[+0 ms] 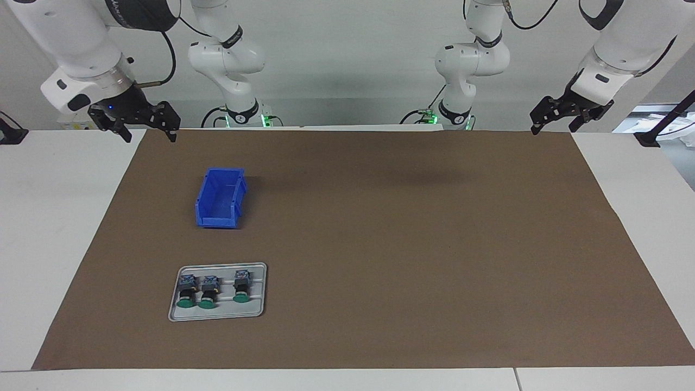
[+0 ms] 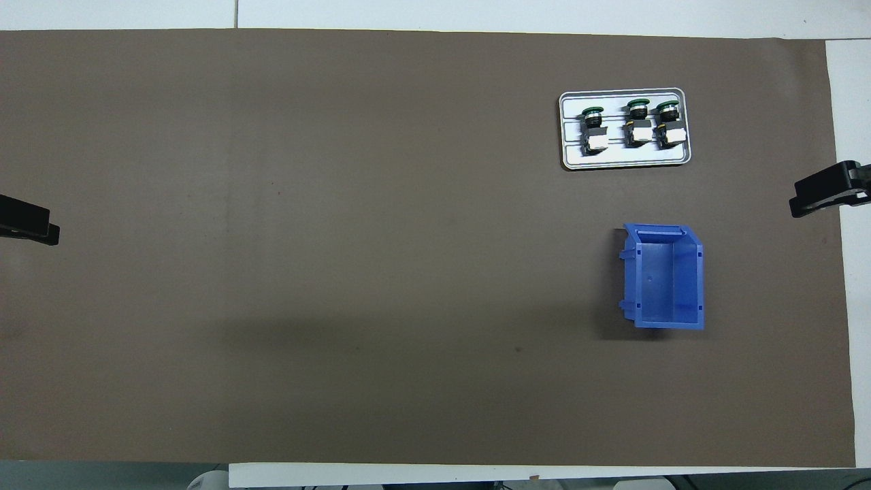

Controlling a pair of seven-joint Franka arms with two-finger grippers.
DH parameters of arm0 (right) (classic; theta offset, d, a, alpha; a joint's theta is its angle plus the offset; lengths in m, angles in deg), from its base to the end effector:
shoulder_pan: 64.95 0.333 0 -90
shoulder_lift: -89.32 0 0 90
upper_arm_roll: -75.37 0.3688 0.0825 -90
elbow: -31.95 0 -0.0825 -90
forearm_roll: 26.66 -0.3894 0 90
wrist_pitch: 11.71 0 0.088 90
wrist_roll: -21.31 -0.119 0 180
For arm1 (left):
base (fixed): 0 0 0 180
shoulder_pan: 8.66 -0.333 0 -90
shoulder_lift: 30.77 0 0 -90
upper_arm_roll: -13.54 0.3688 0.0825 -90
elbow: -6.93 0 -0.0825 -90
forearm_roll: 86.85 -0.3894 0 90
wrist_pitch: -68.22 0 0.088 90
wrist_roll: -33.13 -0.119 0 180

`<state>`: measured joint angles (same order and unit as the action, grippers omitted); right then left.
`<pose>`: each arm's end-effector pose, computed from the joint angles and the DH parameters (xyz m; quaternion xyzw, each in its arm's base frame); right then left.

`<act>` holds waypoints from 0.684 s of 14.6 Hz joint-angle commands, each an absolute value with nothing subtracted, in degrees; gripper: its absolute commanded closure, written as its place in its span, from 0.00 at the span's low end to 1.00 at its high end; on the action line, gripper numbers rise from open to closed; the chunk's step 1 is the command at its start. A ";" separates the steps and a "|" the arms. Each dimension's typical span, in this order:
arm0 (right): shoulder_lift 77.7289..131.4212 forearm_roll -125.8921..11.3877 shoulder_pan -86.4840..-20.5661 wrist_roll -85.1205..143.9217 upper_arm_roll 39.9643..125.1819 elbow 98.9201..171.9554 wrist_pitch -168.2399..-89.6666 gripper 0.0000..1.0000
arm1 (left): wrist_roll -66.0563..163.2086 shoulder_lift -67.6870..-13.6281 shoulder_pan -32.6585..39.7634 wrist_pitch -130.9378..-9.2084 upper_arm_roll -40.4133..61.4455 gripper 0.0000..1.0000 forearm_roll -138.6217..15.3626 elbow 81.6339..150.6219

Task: Place and press button with both arms

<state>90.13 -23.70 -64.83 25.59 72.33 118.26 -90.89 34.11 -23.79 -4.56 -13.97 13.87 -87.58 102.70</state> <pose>0.5421 -0.0343 0.6727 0.9972 0.0087 -0.0707 0.0216 0.4974 -0.0309 0.6715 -0.9980 0.0238 0.0573 0.0084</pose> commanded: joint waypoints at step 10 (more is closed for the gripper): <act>89.06 -24.11 -64.60 25.62 72.65 120.80 -92.30 0.00 | 33.92 -22.25 -4.45 -13.43 14.07 0.00 -88.26 103.78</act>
<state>90.12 -23.72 -64.64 25.59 72.39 118.69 -91.48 34.09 -23.67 -4.56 -13.95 13.87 -87.58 102.70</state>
